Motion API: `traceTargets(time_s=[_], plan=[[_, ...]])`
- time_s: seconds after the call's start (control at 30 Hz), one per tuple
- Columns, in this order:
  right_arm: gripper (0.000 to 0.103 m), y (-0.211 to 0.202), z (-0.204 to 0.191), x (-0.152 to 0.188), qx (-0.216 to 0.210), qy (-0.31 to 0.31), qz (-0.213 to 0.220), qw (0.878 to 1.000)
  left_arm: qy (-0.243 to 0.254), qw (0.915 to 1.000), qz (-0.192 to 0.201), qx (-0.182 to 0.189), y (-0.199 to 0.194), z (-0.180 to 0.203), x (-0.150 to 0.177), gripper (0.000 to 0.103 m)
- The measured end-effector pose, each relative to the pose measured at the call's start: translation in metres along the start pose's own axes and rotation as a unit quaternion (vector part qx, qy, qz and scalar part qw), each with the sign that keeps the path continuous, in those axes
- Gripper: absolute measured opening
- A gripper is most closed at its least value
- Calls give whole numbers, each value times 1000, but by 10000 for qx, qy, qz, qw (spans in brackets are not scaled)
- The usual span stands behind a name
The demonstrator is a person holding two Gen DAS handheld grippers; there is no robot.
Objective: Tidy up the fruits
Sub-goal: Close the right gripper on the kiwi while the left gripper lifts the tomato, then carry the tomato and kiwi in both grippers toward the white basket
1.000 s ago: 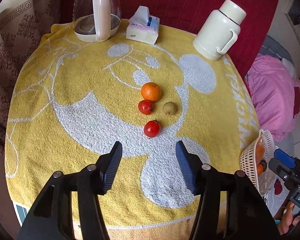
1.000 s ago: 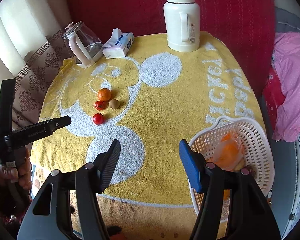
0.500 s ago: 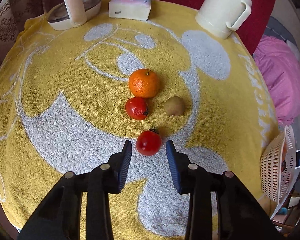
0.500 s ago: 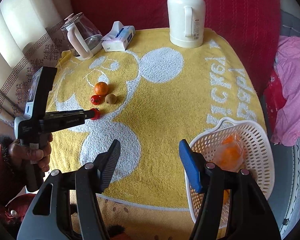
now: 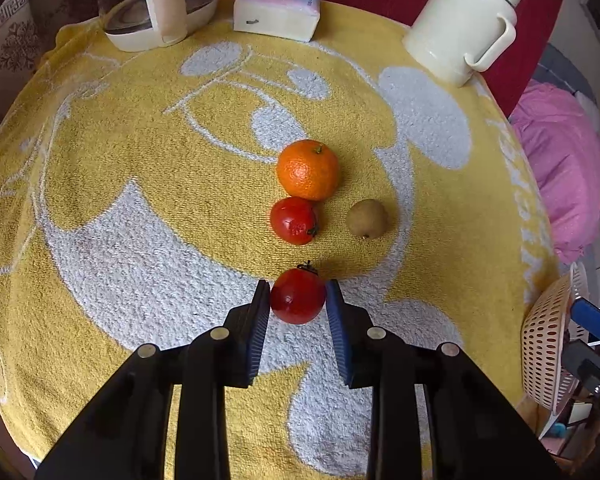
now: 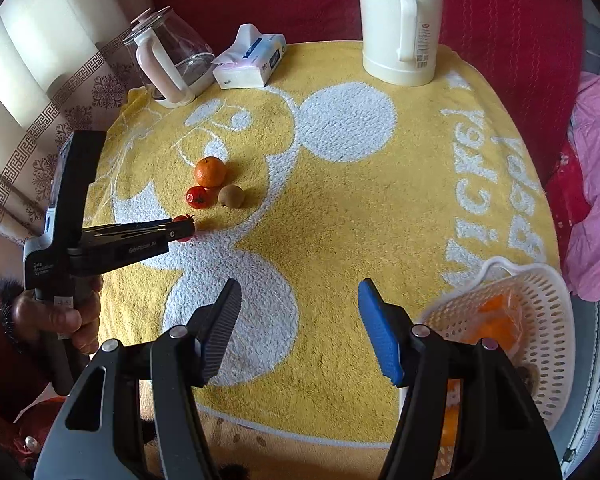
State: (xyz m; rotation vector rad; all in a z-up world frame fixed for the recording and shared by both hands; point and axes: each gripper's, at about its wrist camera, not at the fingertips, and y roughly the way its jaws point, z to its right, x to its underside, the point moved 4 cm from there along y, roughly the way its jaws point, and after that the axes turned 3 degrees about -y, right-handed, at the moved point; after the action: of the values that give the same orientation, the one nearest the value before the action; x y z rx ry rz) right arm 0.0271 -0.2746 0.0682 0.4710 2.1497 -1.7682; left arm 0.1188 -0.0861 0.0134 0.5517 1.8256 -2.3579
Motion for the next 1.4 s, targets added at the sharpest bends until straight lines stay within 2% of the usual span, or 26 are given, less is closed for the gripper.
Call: traceTargets(time_s=[0.33,0.53,0.6,0.7,0.87,1.17,1.2,1.4], plan=[[62,61,-44,-43,-487,-481,-252,9973,-288,9985,402,-216,-47,-31,8,29],[46,101,-63,-62,-513,-789,-519,9942,-508,9967,540,-344,-69,-47,16,29],[37,116,-62,-68,-496,-691,-692,9940,-572,9961,571,-364,-76,-53,20,29],[34,132,-60,-76,-571,-500,-845,9935,-679,9951,623,-365,-84,-60,24,29],[34,141,-67,-85,-549,-602,-865,9929,-788,9939,665,-399,-92,-68,32,29],[34,157,-71,-91,-181,-810,-913,9924,-914,9926,657,-450,-99,-79,44,29],[31,160,-71,-91,-130,-831,-936,9921,-915,9925,668,-454,-100,-79,45,29],[30,152,-76,-88,-175,-815,-911,9923,-937,9915,760,-483,-109,-83,48,29]])
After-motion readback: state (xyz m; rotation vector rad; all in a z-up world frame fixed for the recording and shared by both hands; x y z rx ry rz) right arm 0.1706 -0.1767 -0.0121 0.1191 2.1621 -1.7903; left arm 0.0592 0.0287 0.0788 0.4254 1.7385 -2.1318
